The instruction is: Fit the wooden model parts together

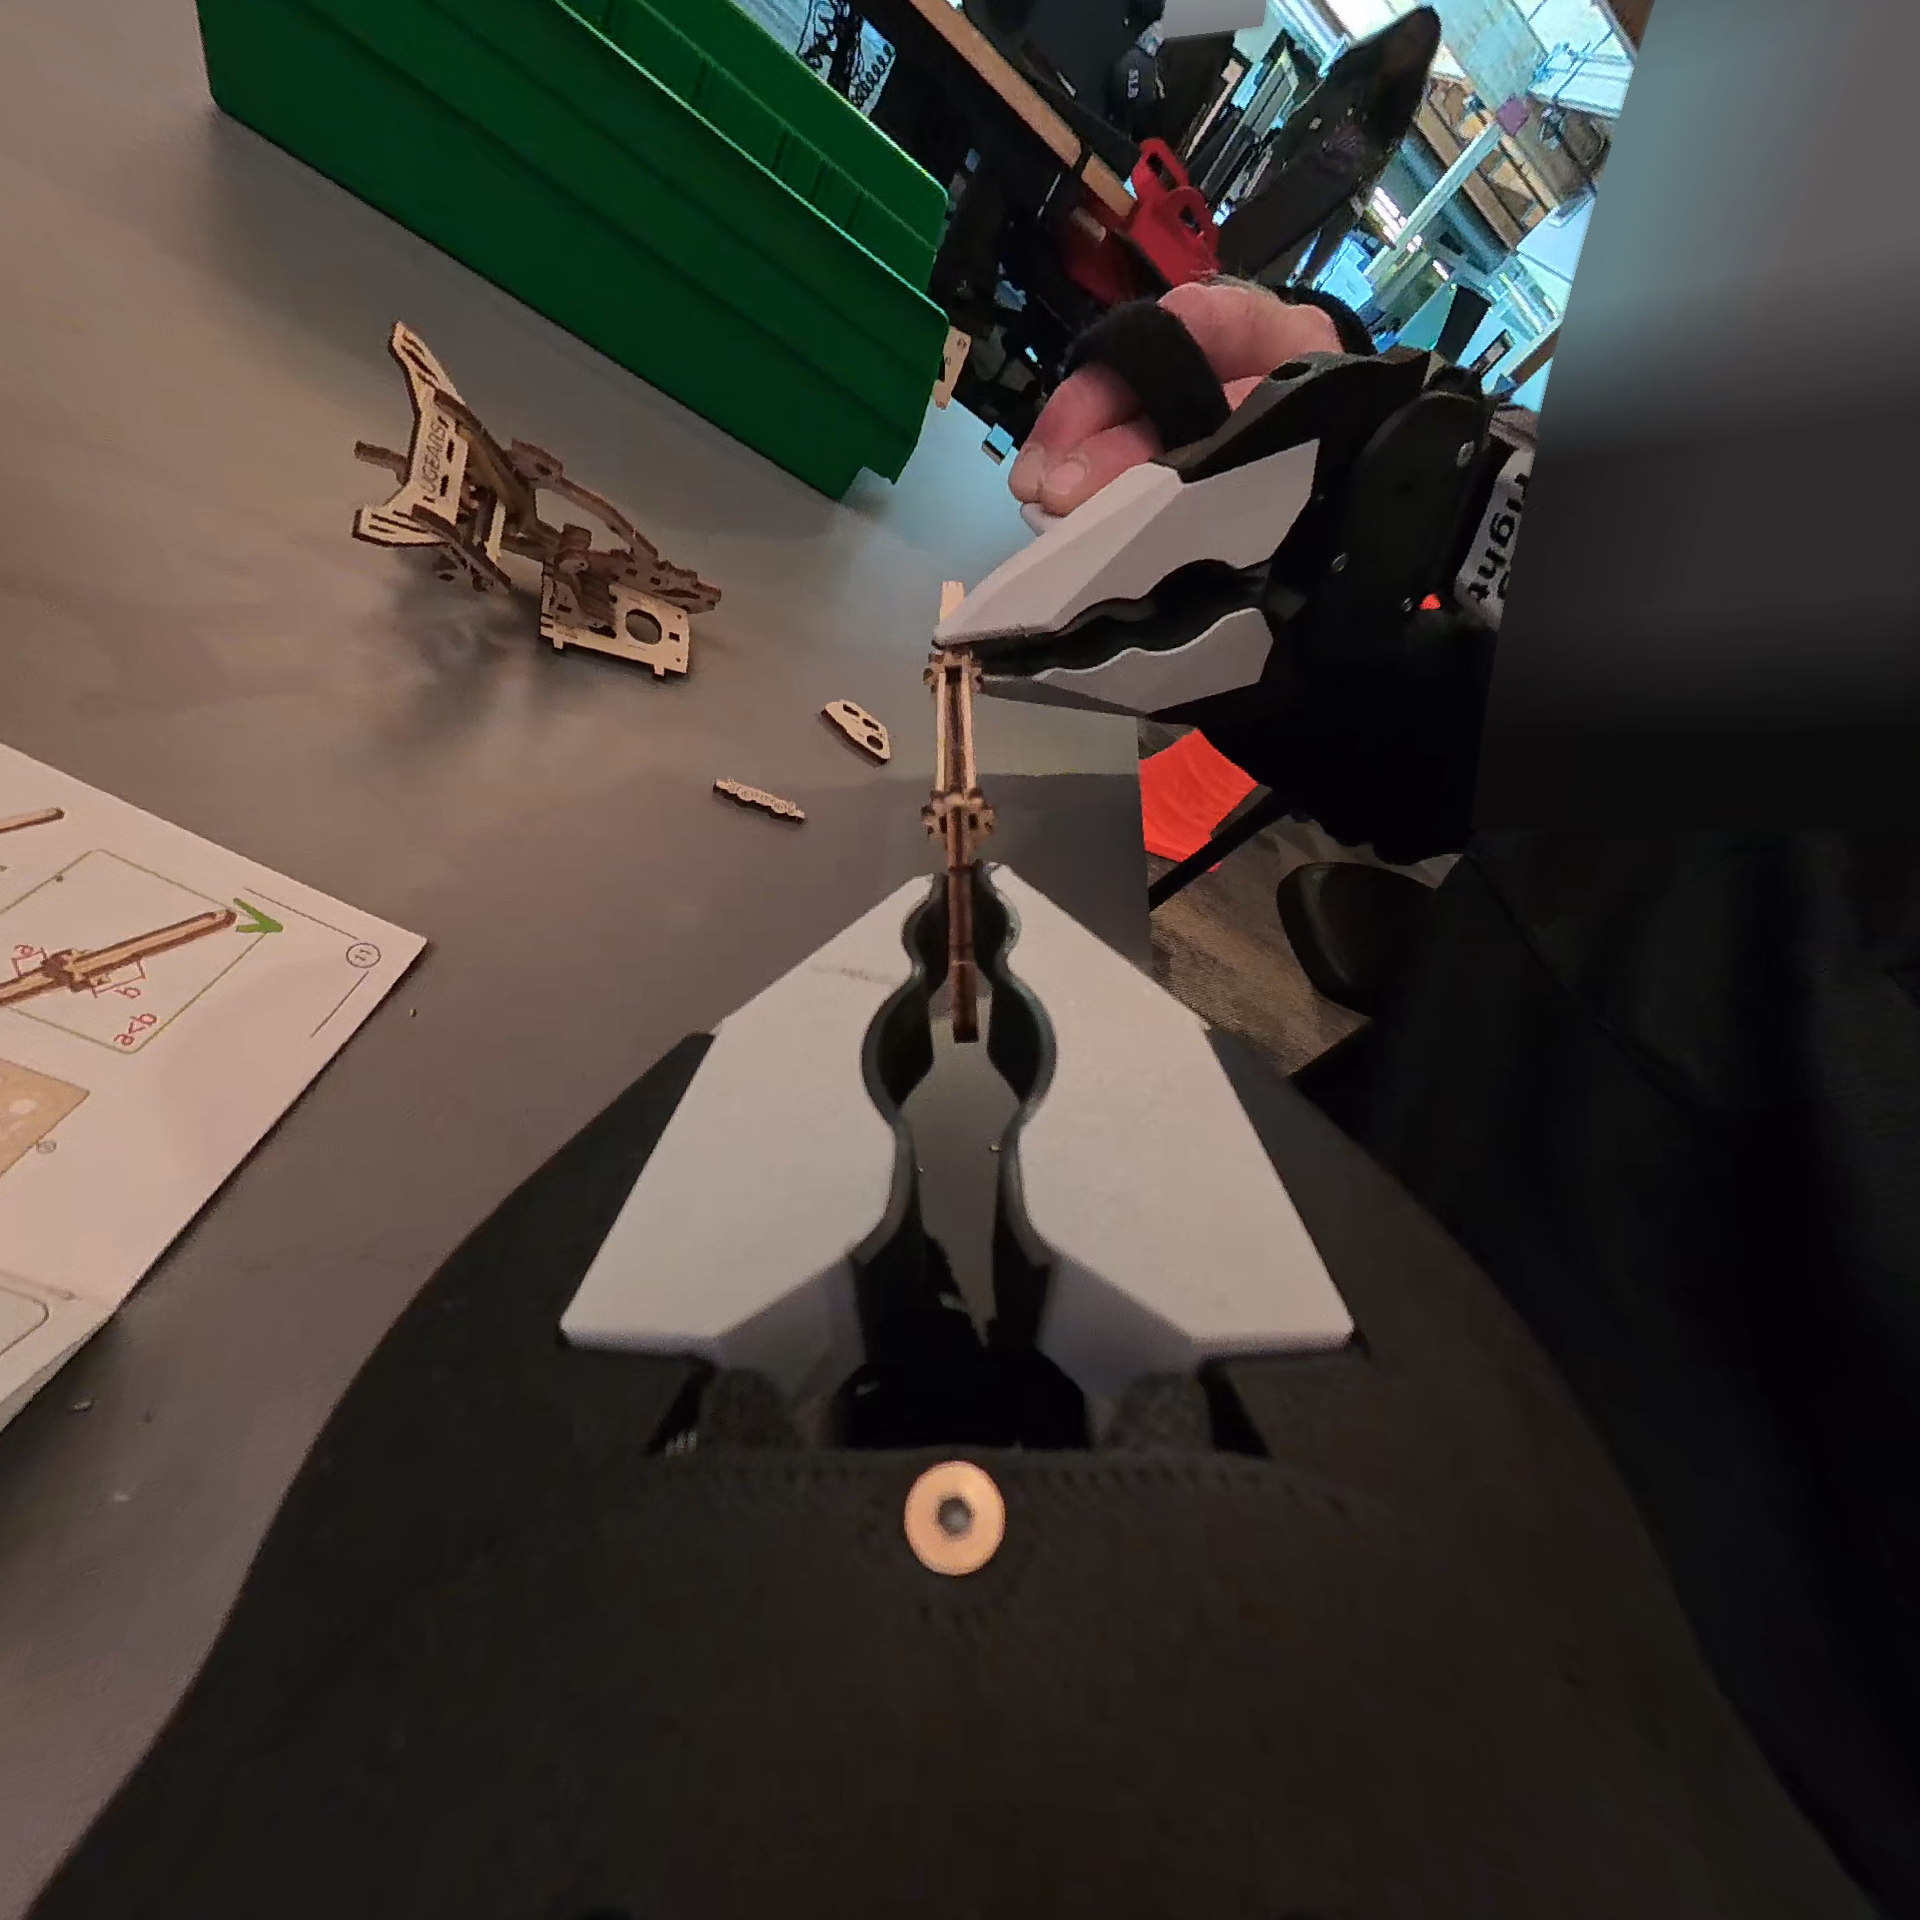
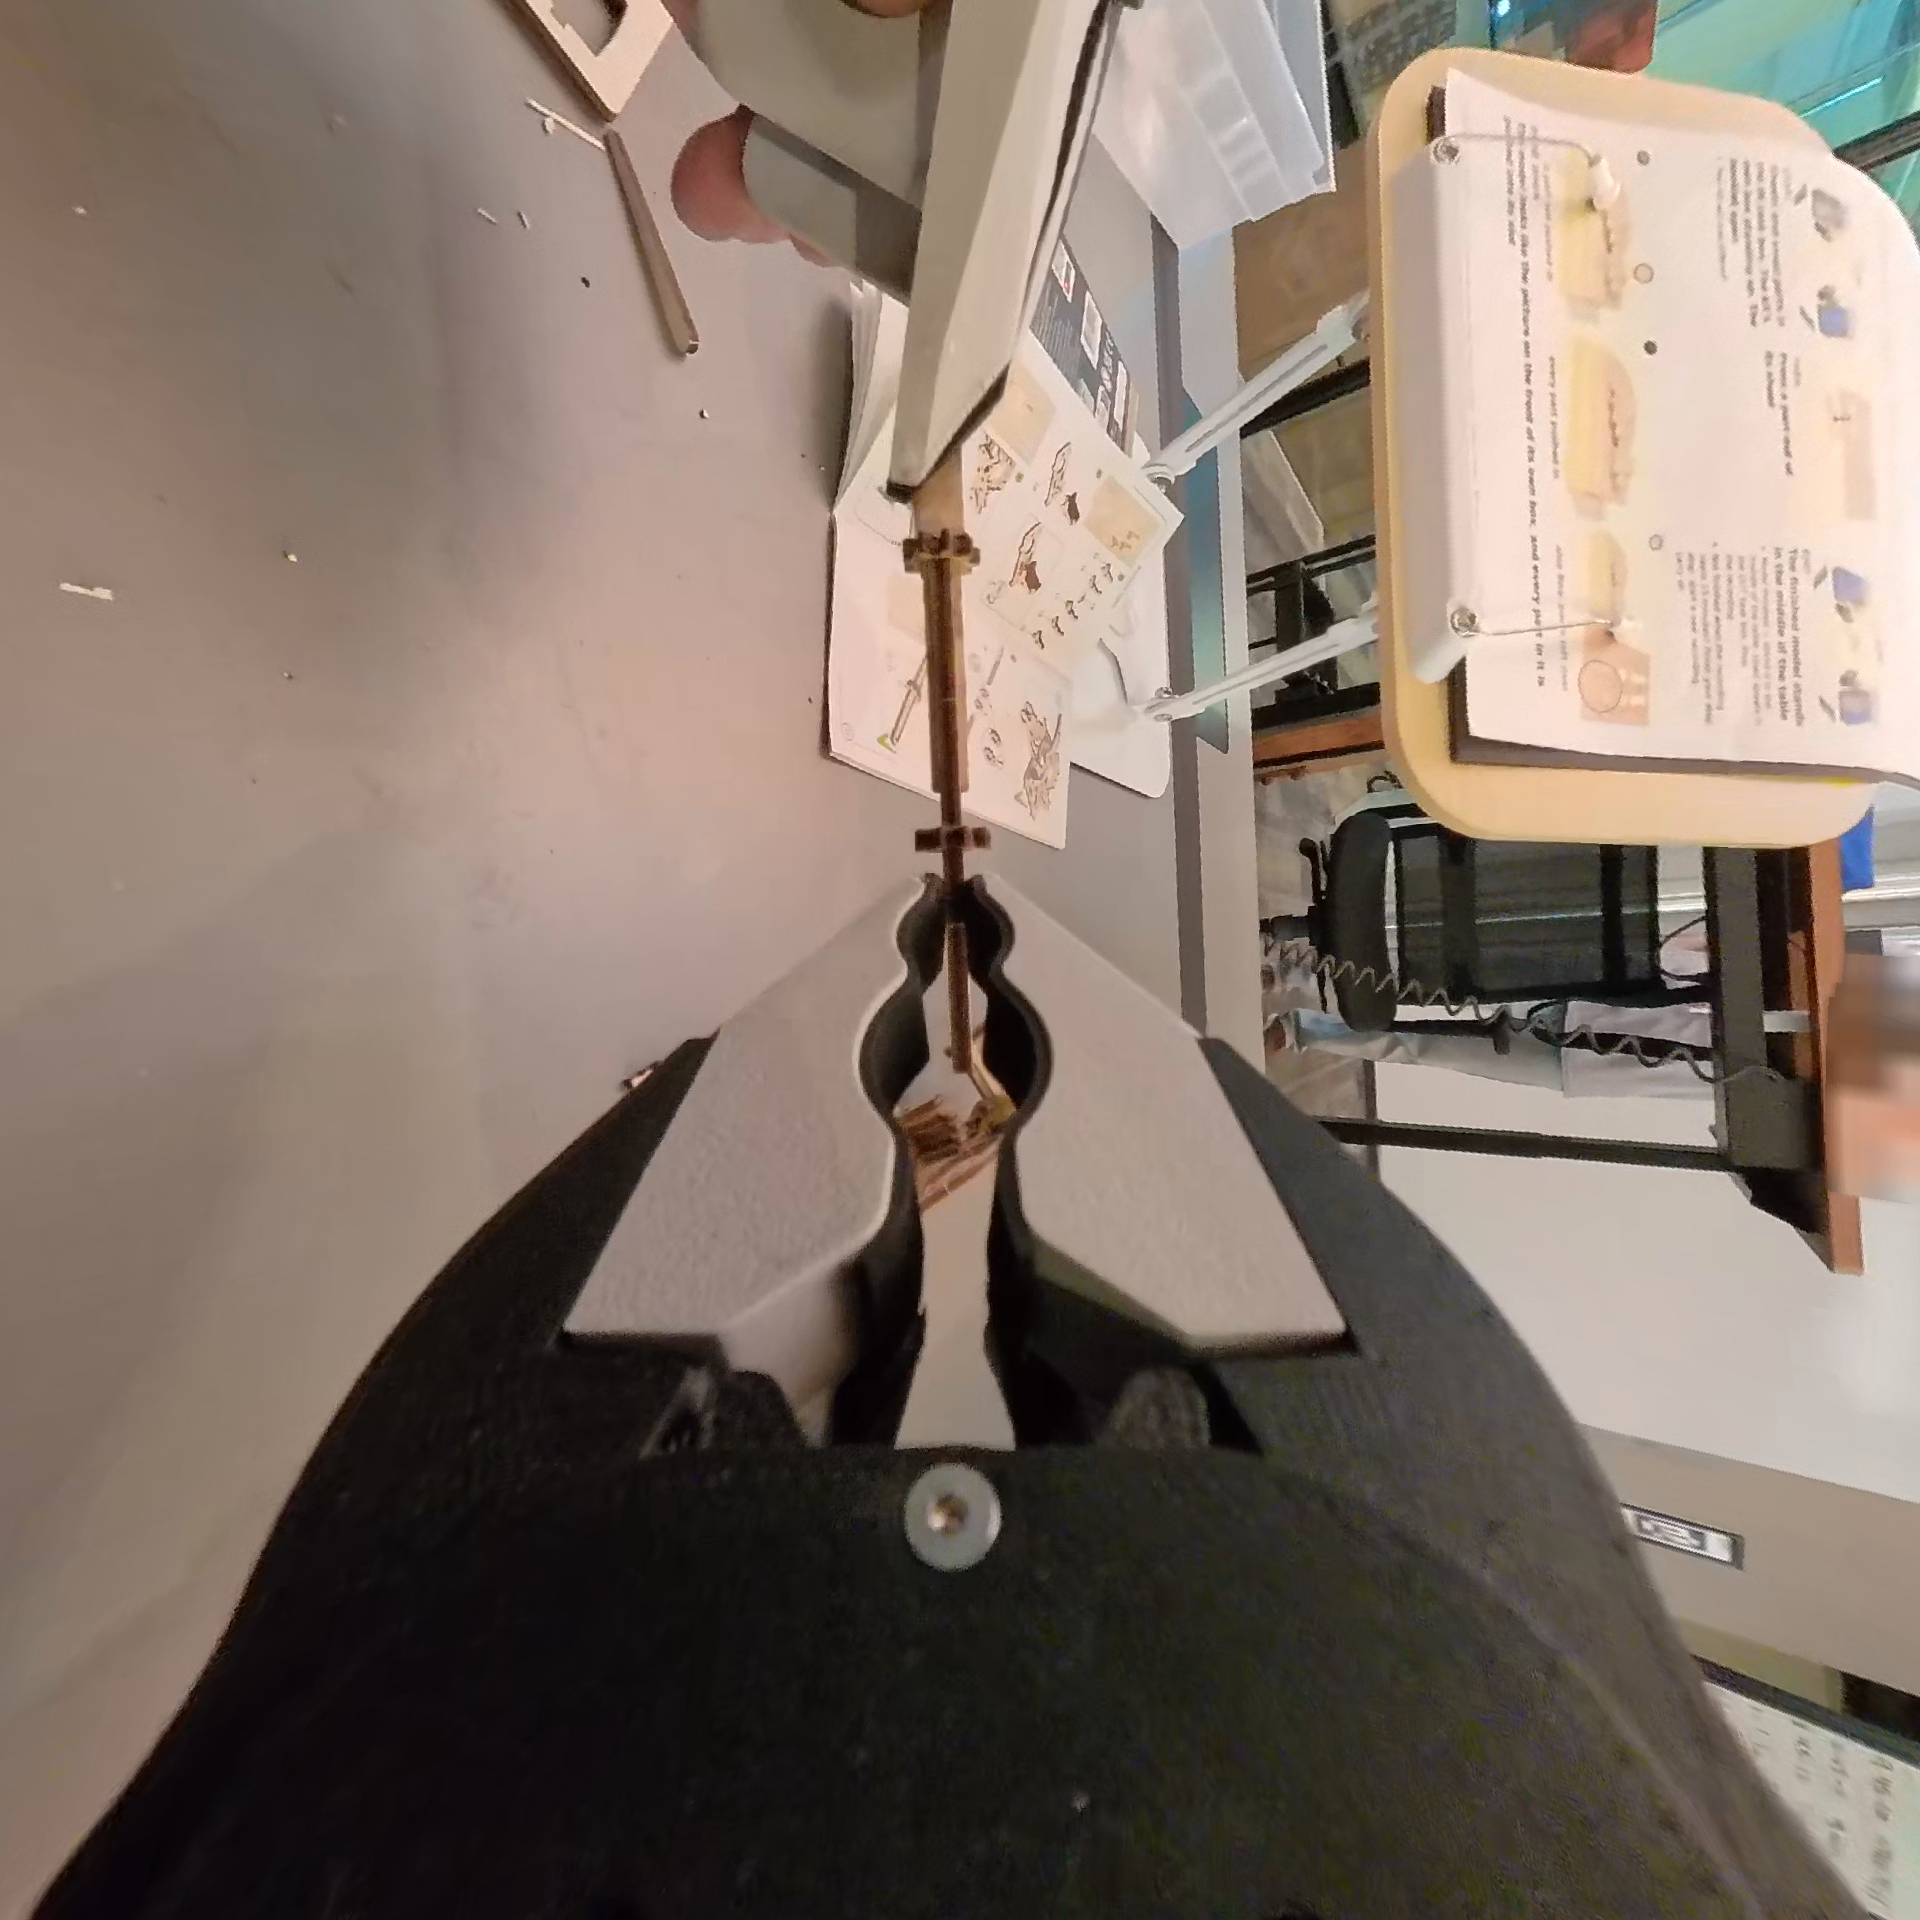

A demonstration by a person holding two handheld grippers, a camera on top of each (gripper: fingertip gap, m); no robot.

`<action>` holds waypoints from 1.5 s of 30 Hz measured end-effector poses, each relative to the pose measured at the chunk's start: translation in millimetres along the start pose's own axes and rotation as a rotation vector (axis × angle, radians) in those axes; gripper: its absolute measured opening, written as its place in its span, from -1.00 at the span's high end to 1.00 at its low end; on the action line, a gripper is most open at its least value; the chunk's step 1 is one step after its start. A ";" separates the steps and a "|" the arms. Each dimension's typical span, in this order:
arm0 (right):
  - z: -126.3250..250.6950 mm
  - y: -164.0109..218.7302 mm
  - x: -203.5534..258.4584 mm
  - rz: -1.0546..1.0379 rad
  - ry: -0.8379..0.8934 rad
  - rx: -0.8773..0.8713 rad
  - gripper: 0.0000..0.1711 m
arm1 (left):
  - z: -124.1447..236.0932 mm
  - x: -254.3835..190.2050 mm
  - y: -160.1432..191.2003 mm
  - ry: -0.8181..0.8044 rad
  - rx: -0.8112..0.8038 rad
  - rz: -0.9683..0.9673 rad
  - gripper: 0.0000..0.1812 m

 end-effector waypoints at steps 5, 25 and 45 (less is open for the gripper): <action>-4.1 0.0 0.2 0.017 0.023 0.024 1.00 | -0.2 -0.1 2.7 -0.072 0.018 -0.098 0.98; 18.8 25.0 -26.9 -0.477 -0.048 -0.144 0.56 | -1.6 -19.7 -16.0 -0.456 0.115 -0.877 0.98; 37.6 15.5 -24.5 -1.047 -0.500 -0.671 0.93 | -5.6 -41.8 -33.7 -0.655 0.217 -1.551 0.99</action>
Point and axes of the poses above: each gripper's, where its closed fingertips meet, z back along the fingers, y out of its underside, x = y × z across the jaws, the point moved 2 cm from there along z, back along the fingers, and after that the axes turned 1 degree about x, right-handed, at the moved point
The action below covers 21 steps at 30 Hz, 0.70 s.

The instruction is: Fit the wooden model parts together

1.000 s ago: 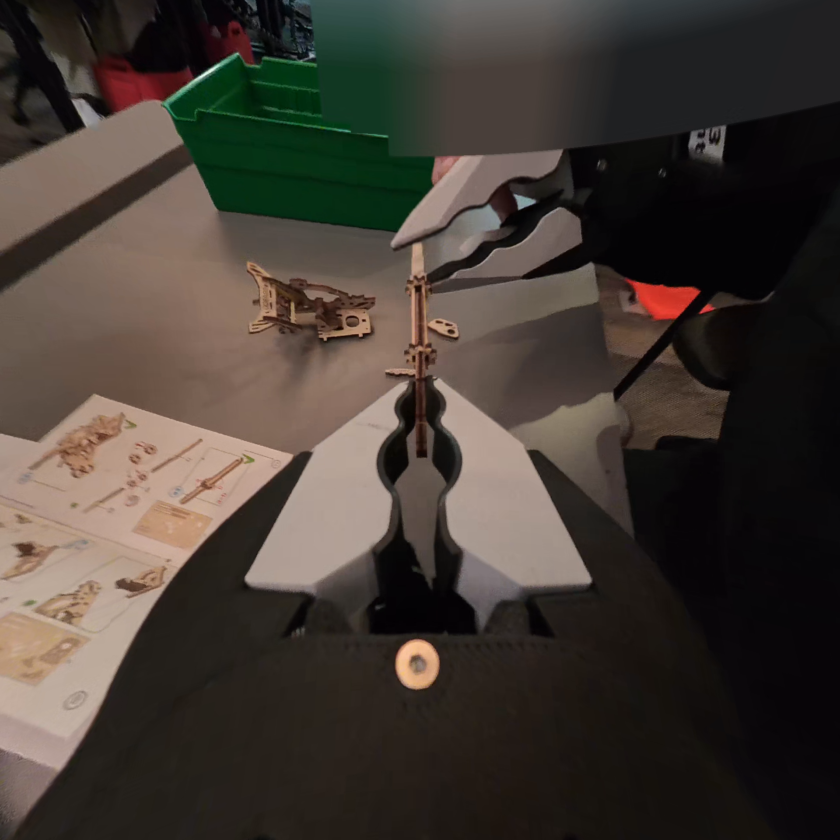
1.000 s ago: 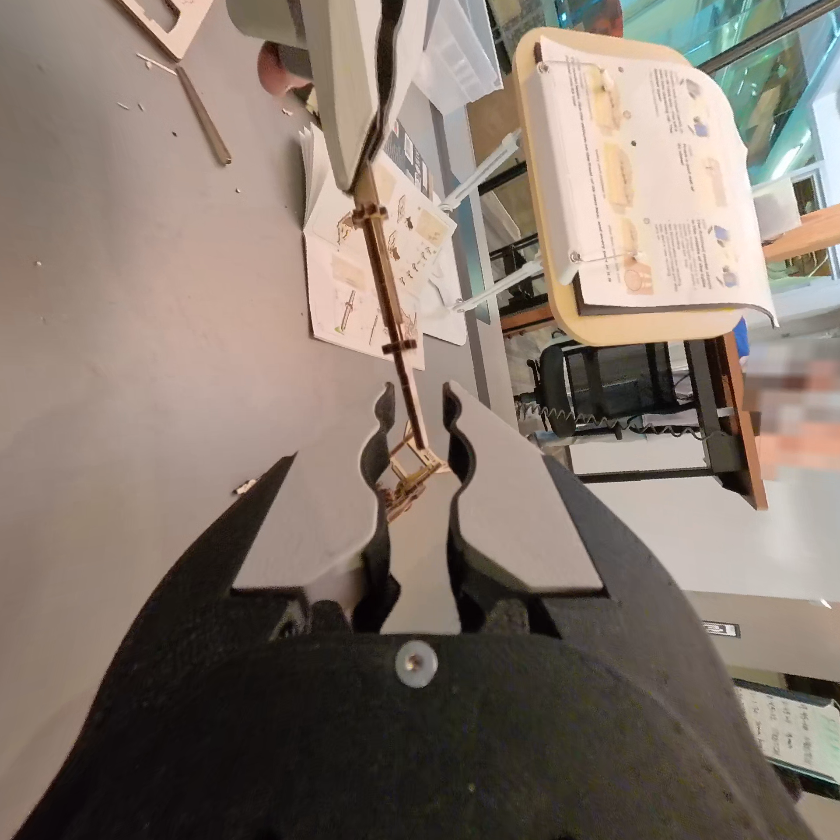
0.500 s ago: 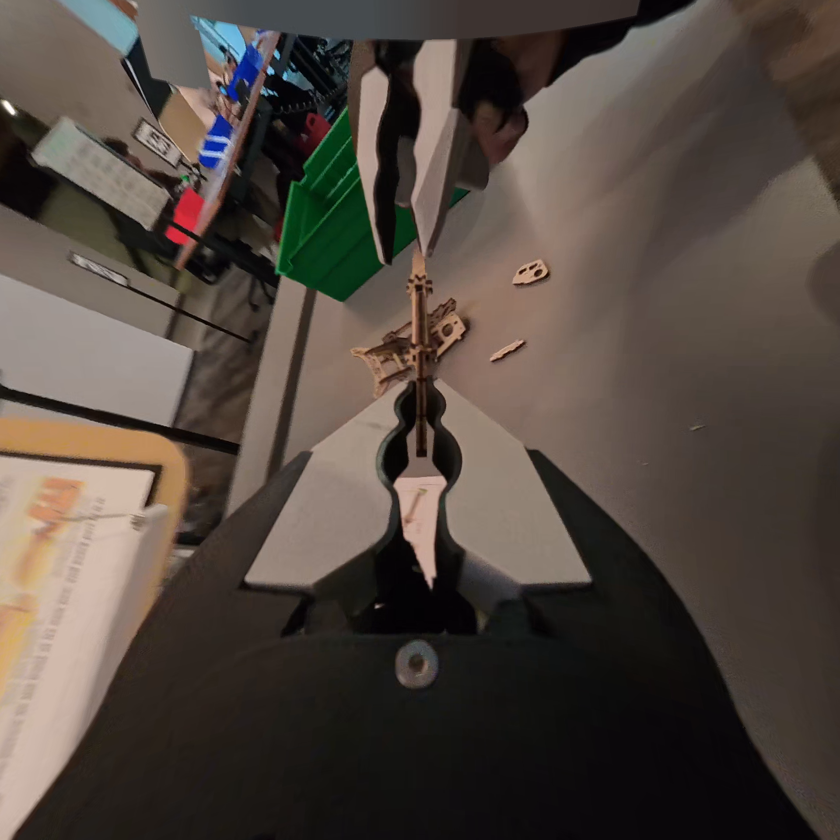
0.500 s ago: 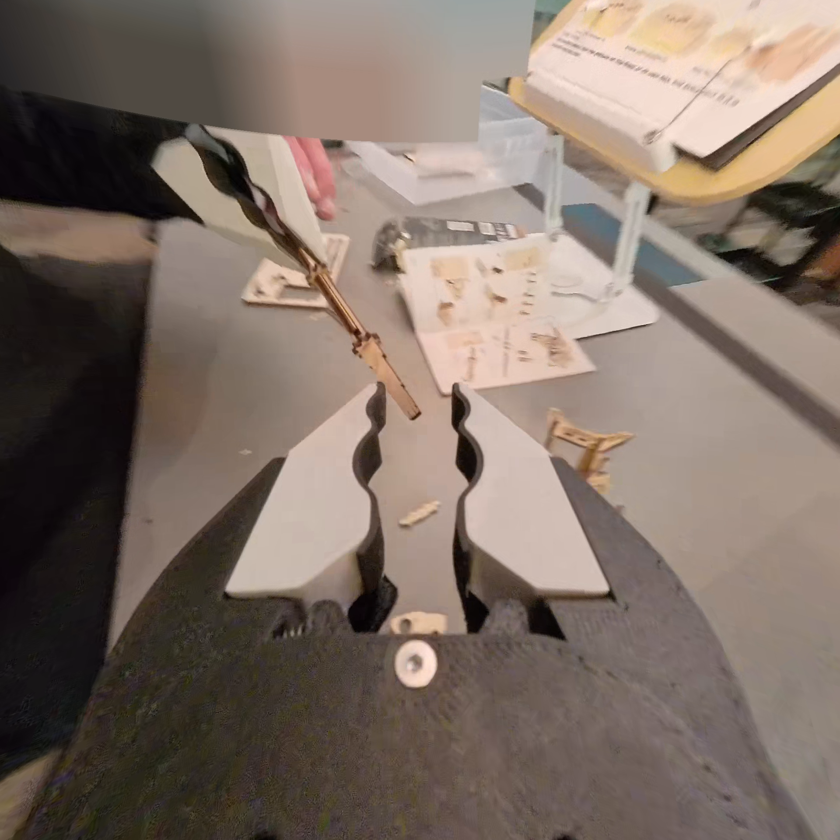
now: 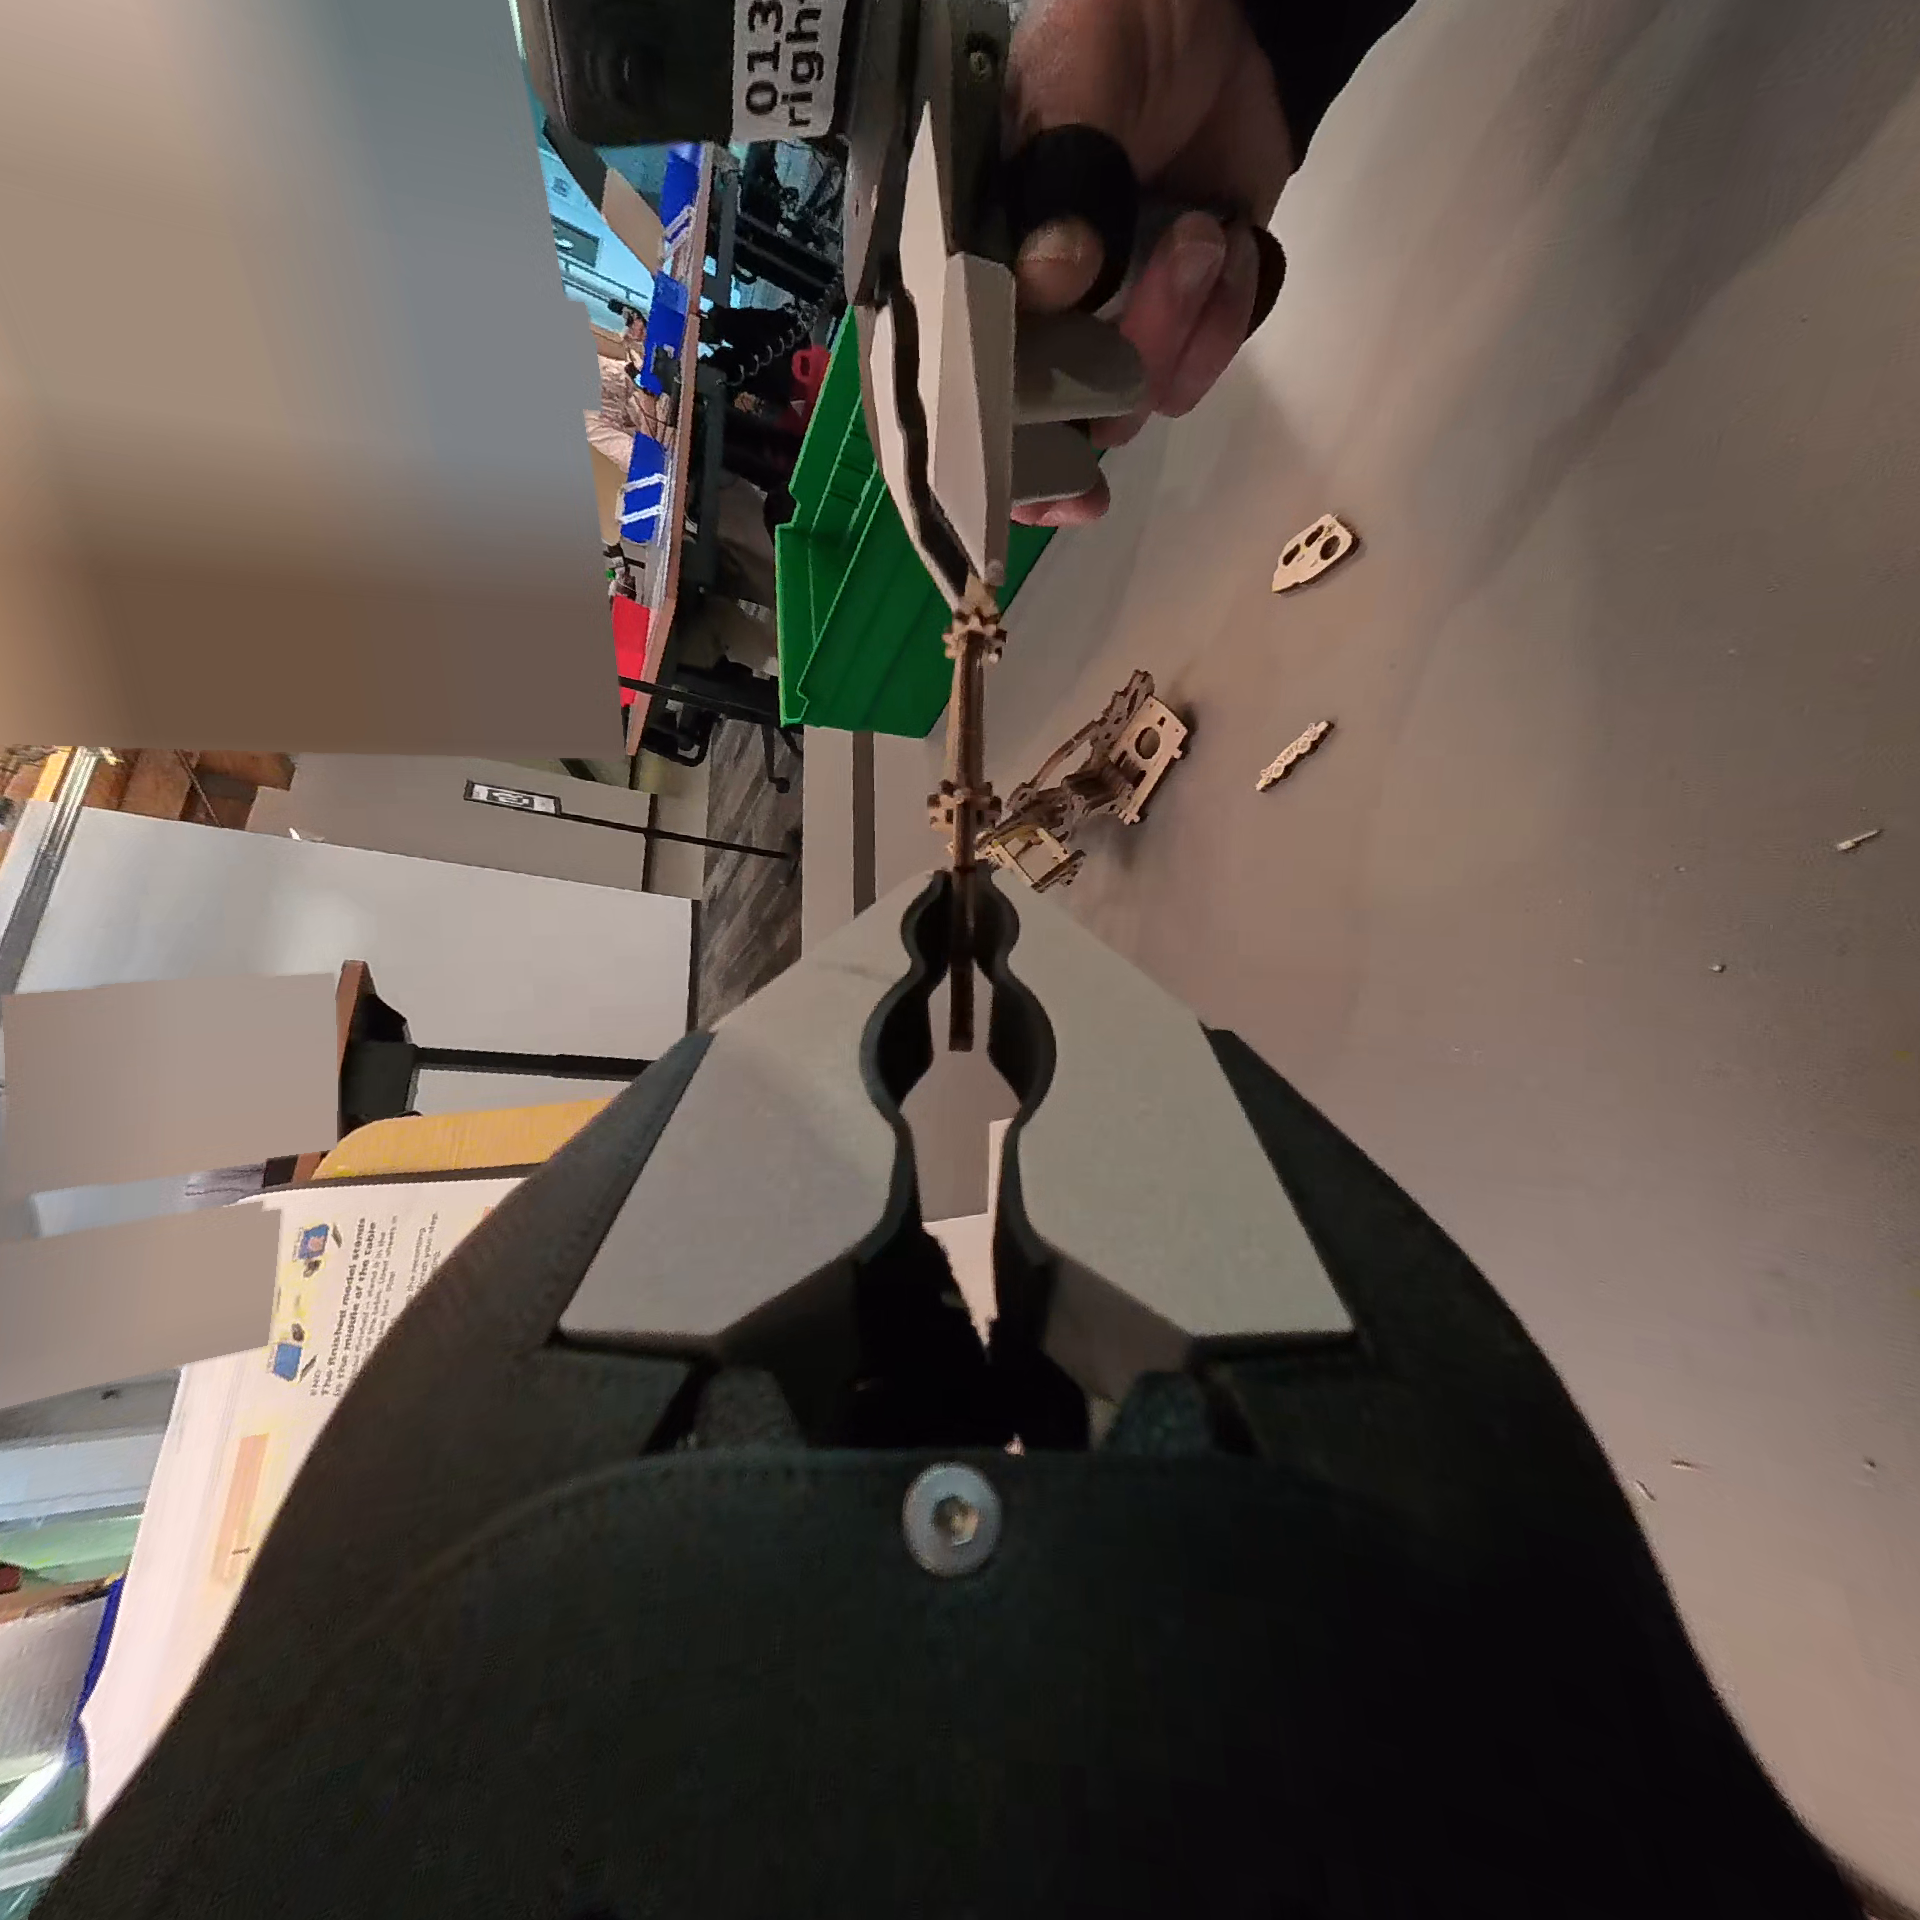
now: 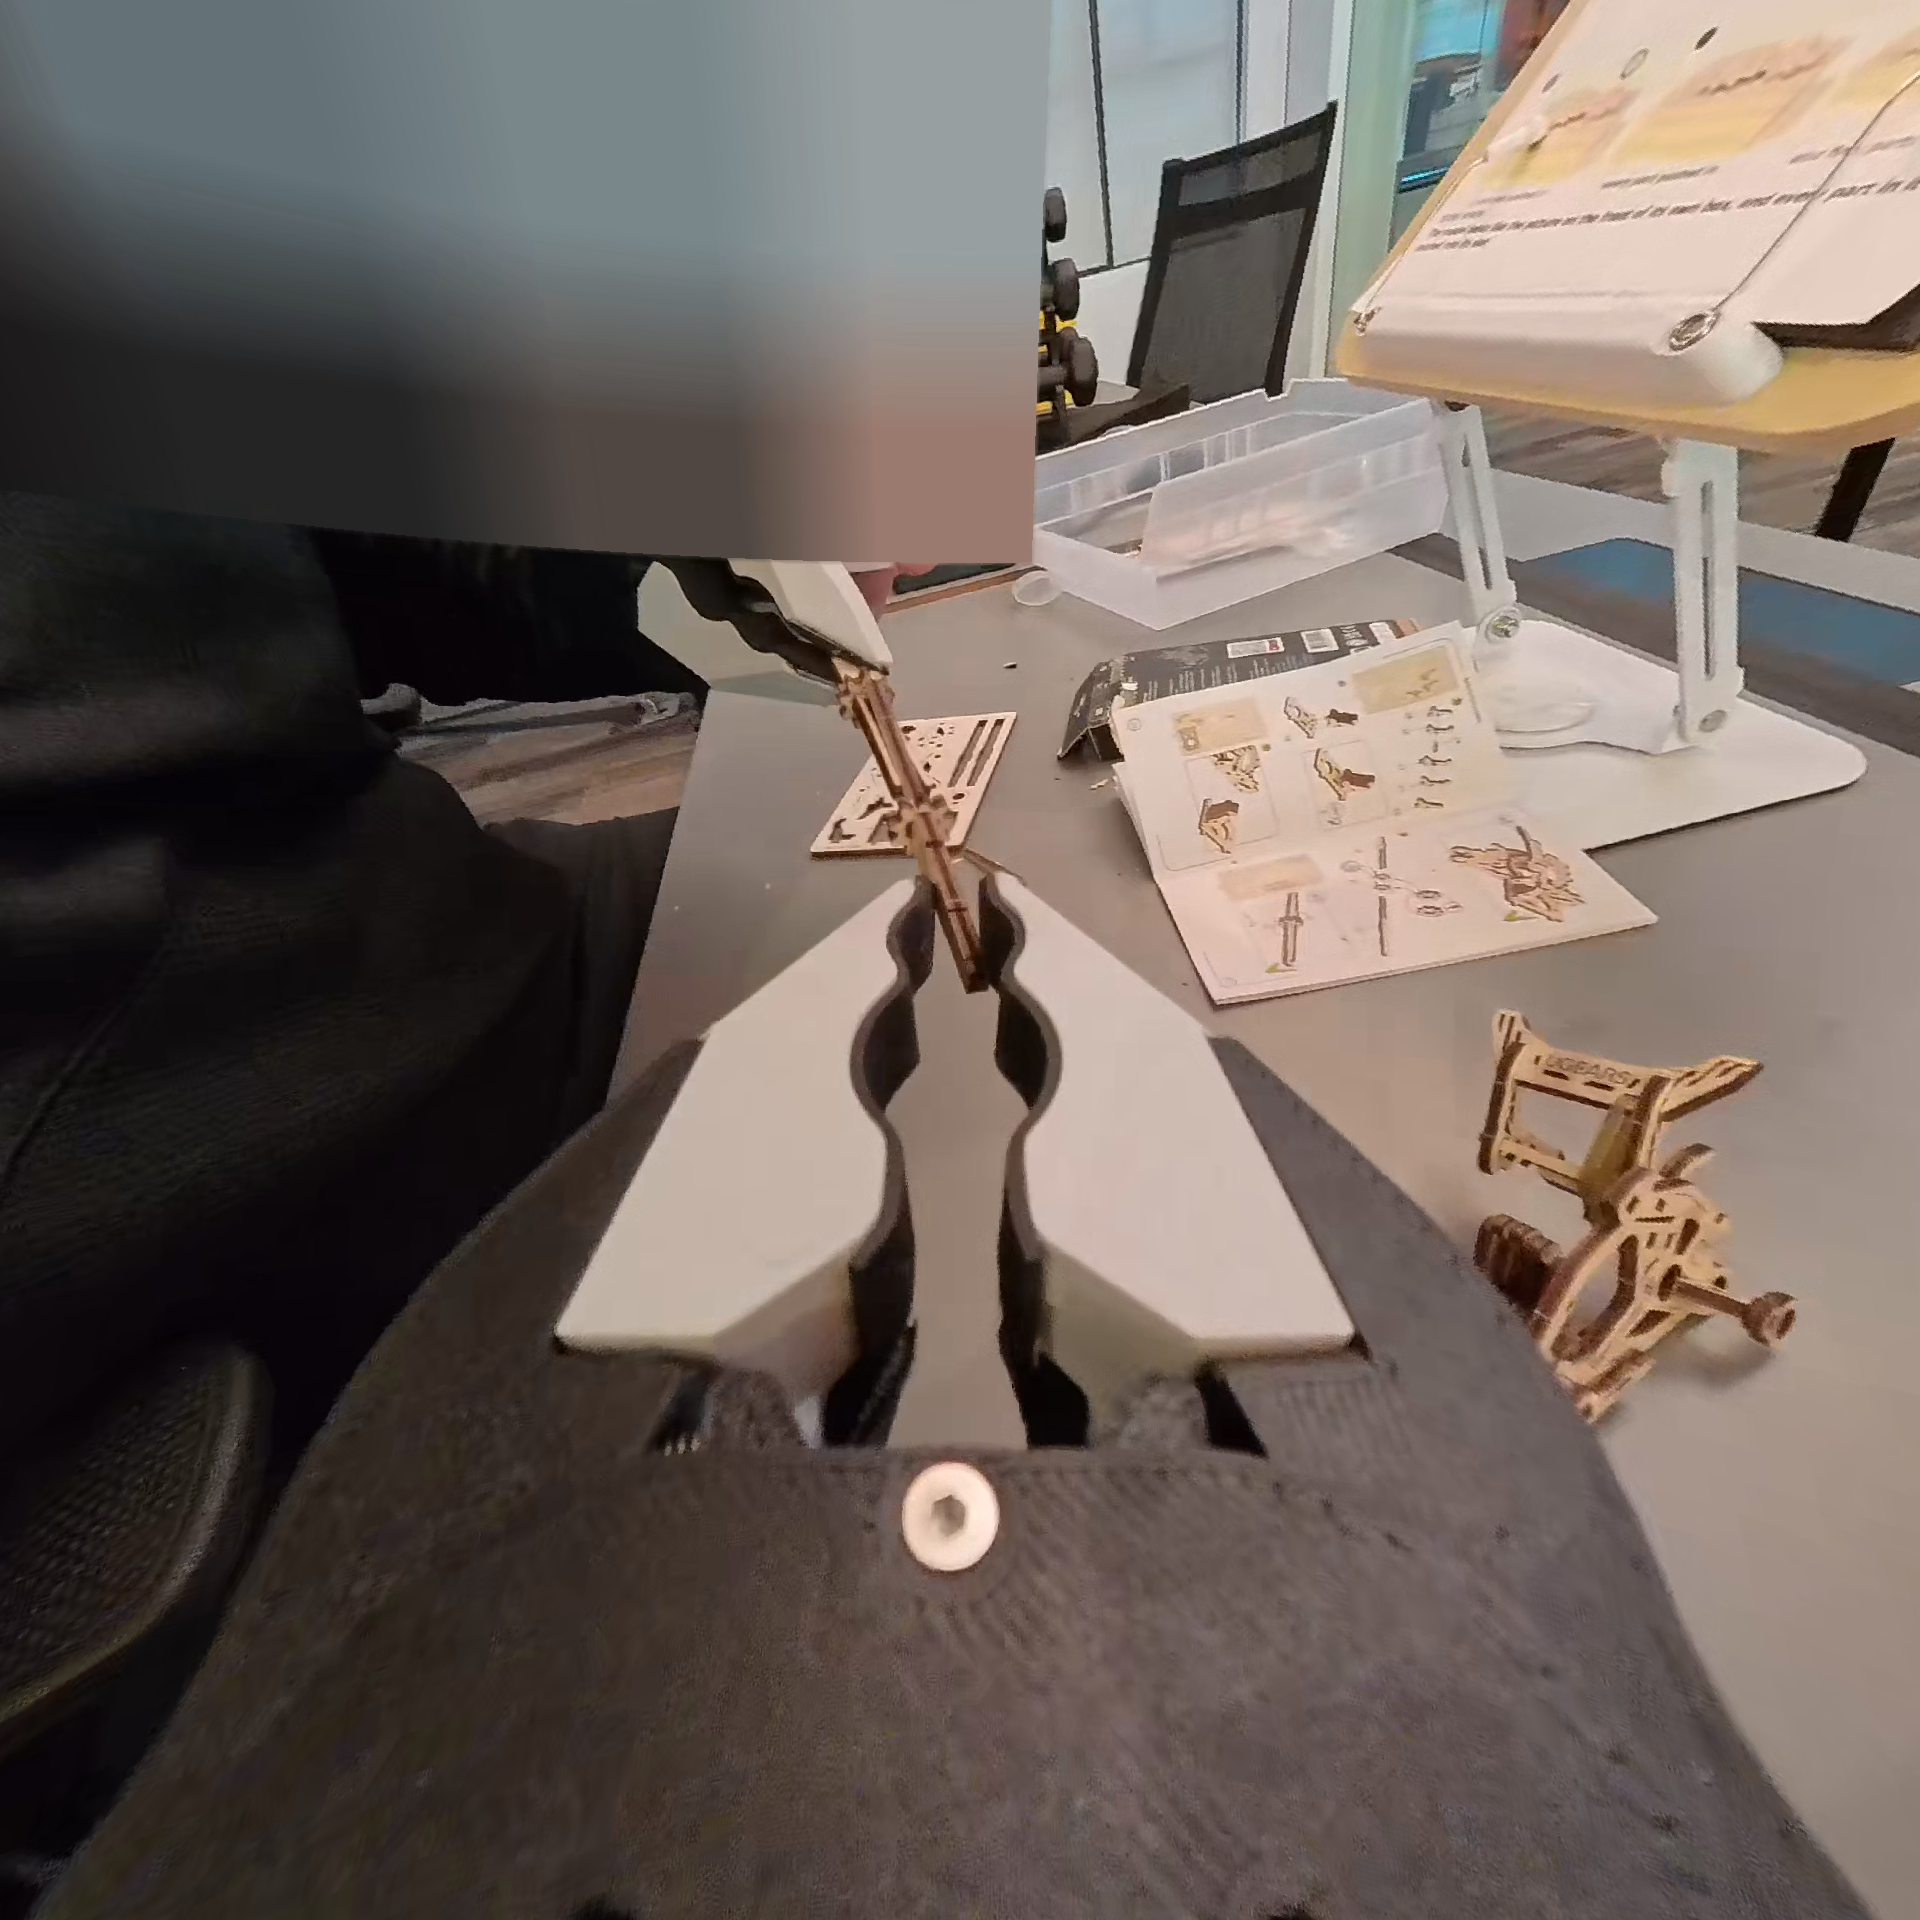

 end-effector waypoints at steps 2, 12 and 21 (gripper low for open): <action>1.0 -1.4 1.2 -0.003 -0.012 -0.015 0.94 | 0.3 0.1 -1.0 -0.002 -0.007 0.006 0.98; 7.2 -9.2 -3.4 -0.024 -0.066 0.018 0.74 | -0.1 3.2 -3.9 -0.027 -0.009 -0.079 0.99; -22.6 -24.8 8.0 0.407 0.118 0.223 0.81 | -9.0 2.1 -1.3 0.071 0.072 -0.082 0.99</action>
Point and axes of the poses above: each gripper's, where its closed fingertips meet, z back along the fingers, y out of its underside, x = y × z across the jaws, the point moved 2 cm from there along z, back along the fingers, and after that the axes turned 1 degree about x, right-handed, at the moved point
